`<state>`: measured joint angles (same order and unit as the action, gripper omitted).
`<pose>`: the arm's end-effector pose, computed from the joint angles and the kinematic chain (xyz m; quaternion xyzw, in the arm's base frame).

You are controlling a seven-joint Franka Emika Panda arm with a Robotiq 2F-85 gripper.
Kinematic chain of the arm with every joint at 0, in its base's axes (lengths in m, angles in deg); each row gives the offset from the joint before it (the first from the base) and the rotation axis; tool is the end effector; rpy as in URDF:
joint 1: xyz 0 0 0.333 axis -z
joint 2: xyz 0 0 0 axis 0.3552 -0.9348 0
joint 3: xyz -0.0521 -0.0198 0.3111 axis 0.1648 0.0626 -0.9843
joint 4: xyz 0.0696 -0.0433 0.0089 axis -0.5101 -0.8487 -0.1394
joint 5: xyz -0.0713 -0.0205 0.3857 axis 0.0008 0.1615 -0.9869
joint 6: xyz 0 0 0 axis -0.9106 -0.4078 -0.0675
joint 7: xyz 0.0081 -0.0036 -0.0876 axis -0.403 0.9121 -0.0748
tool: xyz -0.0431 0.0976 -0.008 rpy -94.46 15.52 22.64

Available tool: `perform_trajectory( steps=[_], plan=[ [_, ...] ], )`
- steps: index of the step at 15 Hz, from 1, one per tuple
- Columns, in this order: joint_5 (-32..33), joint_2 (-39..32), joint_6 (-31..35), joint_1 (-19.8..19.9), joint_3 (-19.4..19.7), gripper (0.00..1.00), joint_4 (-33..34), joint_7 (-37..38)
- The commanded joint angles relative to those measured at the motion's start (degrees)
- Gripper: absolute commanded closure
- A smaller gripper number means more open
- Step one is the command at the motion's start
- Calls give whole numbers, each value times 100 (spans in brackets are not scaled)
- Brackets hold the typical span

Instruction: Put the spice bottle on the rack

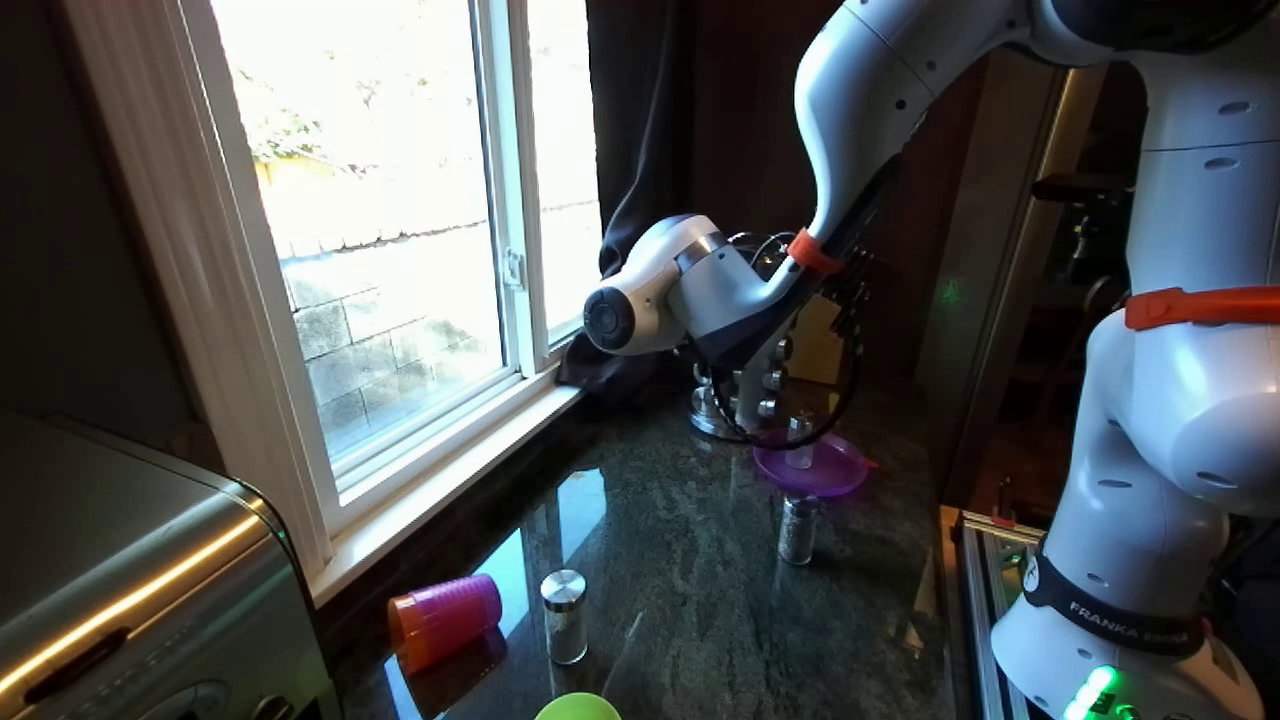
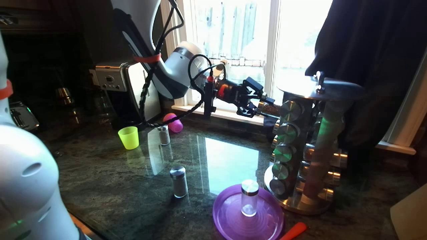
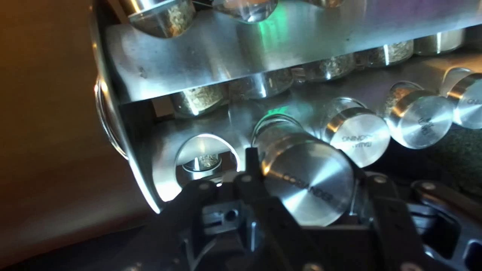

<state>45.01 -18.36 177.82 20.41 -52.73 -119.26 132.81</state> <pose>0.5032 -0.0800 0.3115 0.7853 -0.0980 0.0806 0.6060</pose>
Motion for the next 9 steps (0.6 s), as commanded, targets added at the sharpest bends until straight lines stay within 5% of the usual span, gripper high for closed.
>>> perform_trajectory(
  steps=[1, 9],
  plan=[
    [-339, -141, -477, -8, -5, 76, 124, -44],
    [-298, -220, -437, 28, -3, 76, 171, -13]
  ],
)
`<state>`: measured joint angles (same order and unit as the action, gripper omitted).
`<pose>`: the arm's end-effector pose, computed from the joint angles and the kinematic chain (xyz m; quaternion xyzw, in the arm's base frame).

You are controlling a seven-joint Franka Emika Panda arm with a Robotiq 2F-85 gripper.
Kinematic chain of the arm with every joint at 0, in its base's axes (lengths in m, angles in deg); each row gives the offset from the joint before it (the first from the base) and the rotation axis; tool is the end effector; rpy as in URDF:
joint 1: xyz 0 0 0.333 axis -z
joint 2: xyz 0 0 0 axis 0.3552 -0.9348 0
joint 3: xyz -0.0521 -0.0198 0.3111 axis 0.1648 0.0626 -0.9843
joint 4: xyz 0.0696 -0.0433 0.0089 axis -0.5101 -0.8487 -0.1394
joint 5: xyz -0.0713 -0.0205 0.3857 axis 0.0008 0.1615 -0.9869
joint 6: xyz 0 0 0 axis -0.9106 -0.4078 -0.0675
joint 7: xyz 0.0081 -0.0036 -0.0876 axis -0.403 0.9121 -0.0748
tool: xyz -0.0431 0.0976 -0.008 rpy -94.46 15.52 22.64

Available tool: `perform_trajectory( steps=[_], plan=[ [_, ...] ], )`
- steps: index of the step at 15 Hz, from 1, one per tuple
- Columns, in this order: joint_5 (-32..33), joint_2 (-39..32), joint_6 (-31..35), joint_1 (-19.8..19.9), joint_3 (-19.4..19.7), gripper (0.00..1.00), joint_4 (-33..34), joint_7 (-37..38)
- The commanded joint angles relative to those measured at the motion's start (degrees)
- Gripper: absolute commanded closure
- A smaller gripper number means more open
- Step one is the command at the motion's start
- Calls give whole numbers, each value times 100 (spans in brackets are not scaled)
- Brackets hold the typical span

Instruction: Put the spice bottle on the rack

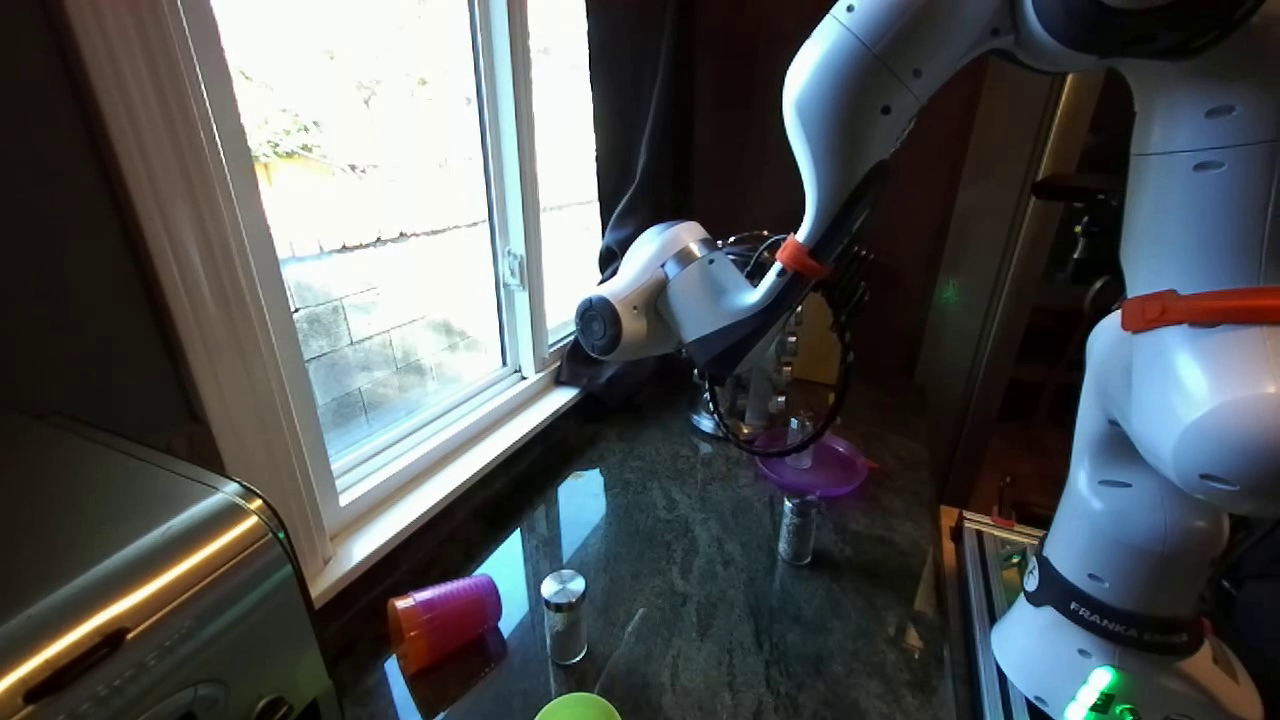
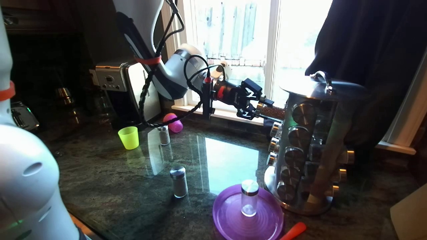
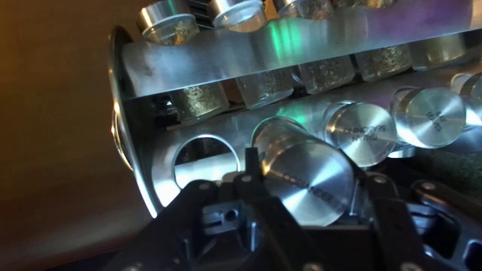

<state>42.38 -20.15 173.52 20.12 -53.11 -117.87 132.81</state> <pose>0.5025 -0.0809 0.3061 0.7748 -0.1185 0.0516 0.6189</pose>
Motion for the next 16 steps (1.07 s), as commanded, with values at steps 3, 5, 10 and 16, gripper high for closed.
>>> perform_trajectory(
  steps=[3, 5, 10, 16],
  plan=[
    [-29, -77, 34, 88, 57, 76, 81, -48],
    [21, -98, 52, 120, 86, 76, 126, -29],
    [116, -174, 399, 279, 203, 76, 239, -143],
    [247, -267, 582, 390, 293, 76, 327, -324]
  ],
)
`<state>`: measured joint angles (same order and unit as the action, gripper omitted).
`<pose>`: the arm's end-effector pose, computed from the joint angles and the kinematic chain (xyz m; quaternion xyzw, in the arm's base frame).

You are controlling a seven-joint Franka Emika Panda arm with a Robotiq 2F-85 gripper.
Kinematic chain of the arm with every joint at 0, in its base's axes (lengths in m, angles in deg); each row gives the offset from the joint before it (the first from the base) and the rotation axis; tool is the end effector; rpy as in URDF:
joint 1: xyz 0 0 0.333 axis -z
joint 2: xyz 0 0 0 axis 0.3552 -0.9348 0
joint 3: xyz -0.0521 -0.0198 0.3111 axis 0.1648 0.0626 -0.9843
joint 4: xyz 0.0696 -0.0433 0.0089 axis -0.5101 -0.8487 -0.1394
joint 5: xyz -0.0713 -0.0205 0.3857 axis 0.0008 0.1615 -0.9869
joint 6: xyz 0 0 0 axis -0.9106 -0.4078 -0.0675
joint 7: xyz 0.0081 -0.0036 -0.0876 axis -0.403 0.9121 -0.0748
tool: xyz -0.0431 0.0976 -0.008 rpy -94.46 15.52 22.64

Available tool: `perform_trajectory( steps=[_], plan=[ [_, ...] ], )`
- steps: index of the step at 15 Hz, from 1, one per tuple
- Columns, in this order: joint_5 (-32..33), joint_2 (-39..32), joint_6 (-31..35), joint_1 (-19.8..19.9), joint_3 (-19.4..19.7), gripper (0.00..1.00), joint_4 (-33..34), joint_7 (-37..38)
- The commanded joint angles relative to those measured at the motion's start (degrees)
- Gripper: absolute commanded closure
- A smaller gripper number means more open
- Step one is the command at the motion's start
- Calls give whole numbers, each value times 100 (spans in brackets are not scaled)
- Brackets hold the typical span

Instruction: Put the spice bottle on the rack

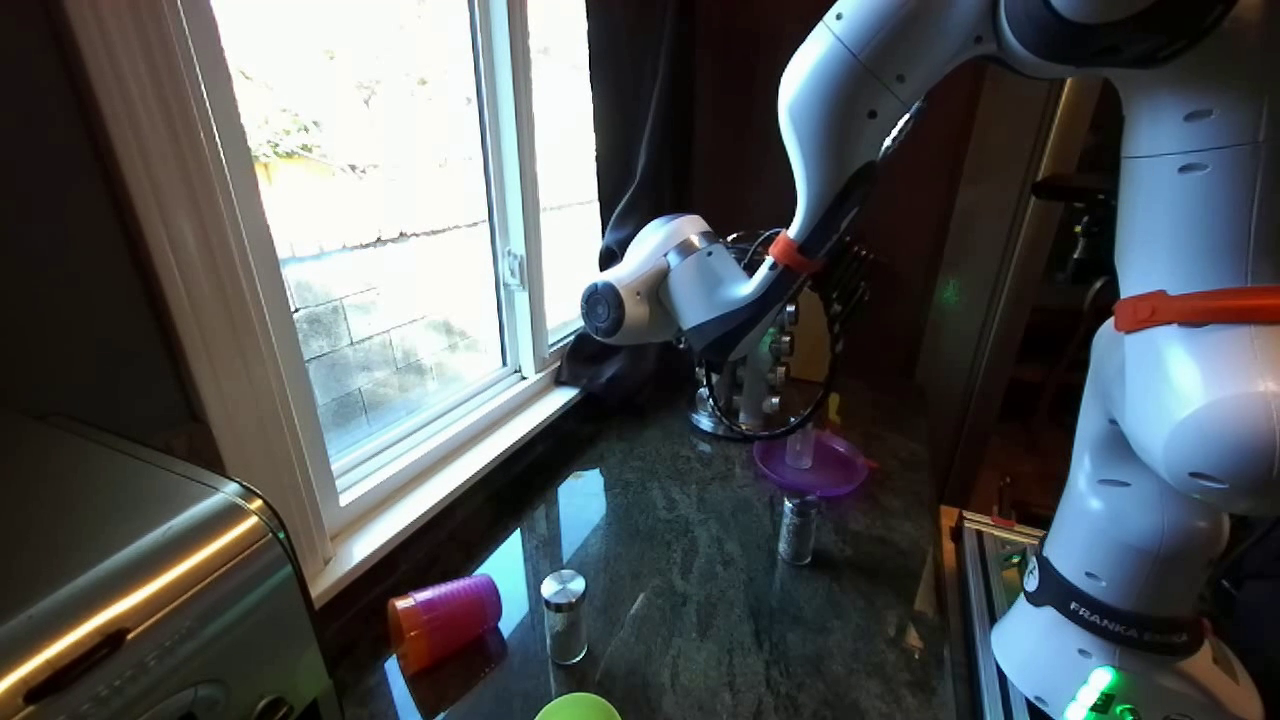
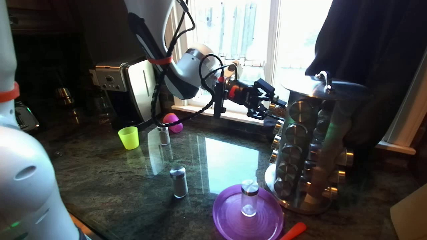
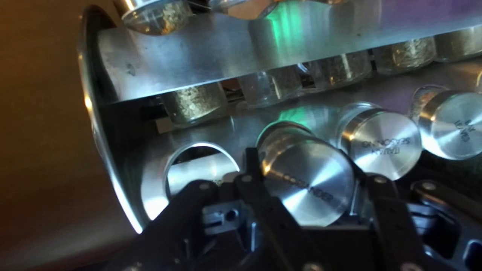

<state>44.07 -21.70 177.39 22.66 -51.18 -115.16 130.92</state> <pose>0.5167 -0.1146 0.3084 0.7822 -0.1212 0.0500 0.6090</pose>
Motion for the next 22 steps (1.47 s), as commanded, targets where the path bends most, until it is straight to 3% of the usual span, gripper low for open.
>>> perform_trajectory(
  steps=[1, 2, 6, 22],
  plan=[
    [76, -121, 189, 144, 104, 26, 68, -167],
    [64, -109, 209, 149, 100, 26, 70, -209],
    [61, -75, 244, 149, 90, 0, 32, -292],
    [58, 116, 611, 168, 86, 0, -70, -594]
  ],
)
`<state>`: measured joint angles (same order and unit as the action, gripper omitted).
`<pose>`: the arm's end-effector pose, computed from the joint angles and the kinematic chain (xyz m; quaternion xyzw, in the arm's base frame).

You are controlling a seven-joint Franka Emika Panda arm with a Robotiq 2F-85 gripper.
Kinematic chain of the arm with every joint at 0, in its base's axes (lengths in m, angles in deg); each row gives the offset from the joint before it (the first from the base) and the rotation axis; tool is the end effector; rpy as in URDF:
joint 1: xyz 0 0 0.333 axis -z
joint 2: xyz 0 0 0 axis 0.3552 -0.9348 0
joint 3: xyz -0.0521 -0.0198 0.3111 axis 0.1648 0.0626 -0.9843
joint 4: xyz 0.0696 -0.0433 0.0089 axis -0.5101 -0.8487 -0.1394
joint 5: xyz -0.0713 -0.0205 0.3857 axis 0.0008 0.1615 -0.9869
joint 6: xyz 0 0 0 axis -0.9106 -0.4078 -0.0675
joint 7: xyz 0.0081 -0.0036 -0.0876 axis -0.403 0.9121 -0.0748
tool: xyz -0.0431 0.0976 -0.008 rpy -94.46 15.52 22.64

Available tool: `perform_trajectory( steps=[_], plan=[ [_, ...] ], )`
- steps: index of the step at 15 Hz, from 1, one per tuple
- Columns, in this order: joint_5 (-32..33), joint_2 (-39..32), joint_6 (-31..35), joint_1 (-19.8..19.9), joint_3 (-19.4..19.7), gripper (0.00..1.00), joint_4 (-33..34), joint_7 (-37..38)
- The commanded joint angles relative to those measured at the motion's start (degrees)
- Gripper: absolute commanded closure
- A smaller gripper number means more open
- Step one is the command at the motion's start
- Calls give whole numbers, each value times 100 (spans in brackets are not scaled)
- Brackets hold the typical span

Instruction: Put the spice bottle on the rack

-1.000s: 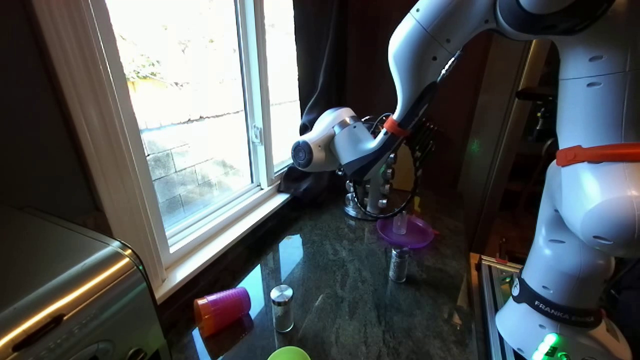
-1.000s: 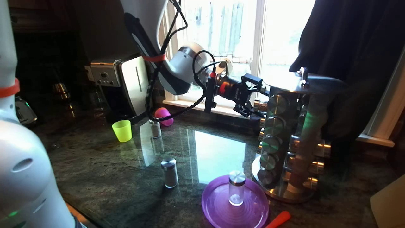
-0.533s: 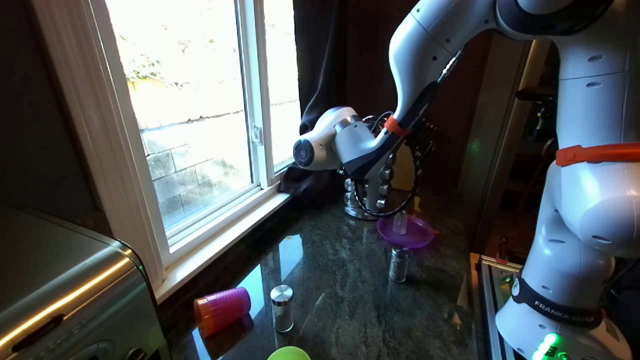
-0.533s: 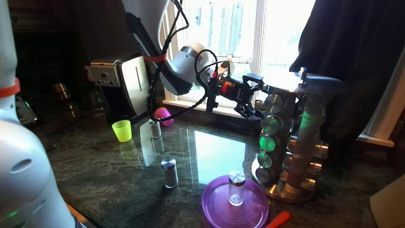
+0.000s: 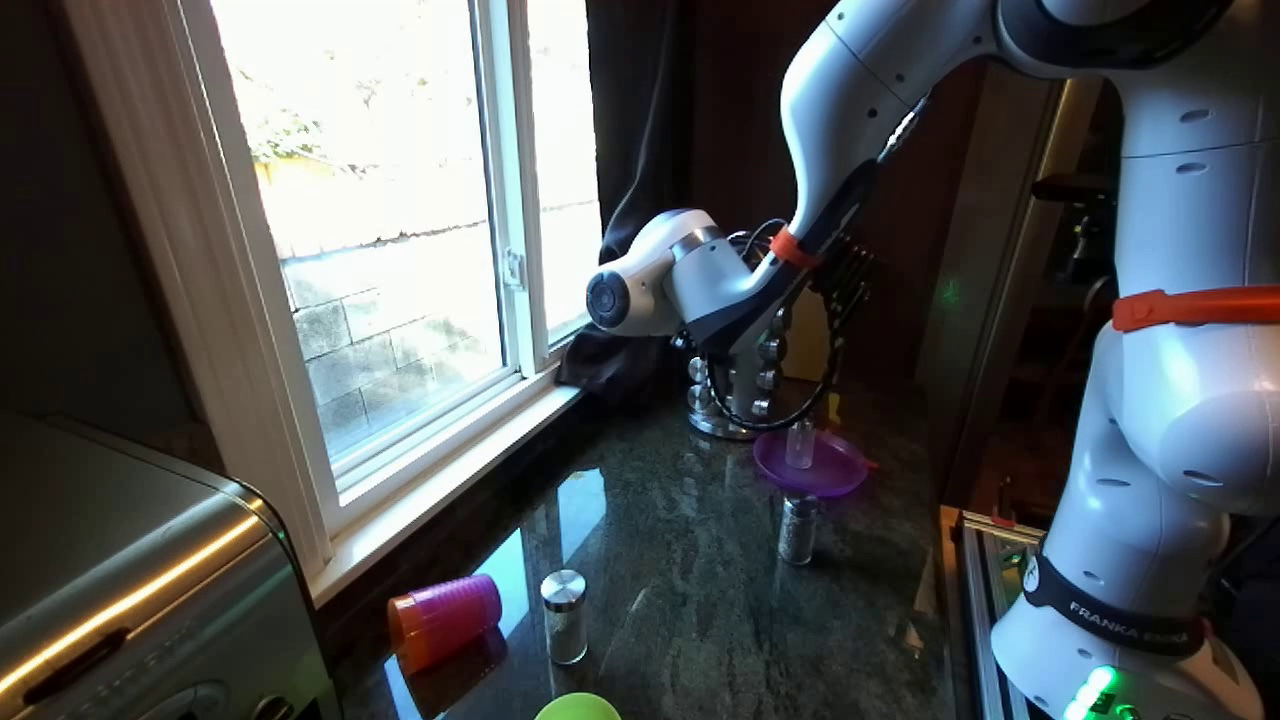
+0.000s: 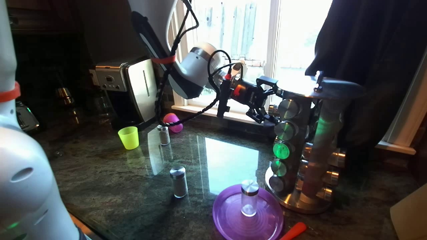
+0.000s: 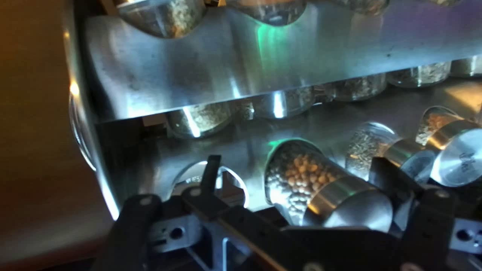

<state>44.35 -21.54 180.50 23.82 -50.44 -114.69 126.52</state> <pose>0.5201 -0.1265 0.3108 0.7959 -0.0959 0.0364 0.5967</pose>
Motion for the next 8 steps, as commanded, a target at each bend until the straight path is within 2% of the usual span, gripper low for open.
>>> perform_trajectory(
  steps=[1, 8],
  plan=[
    [34, 92, 295, 51, 17, 0, -104, -163],
    [50, 206, 606, 83, 17, 0, -183, -410]
  ],
)
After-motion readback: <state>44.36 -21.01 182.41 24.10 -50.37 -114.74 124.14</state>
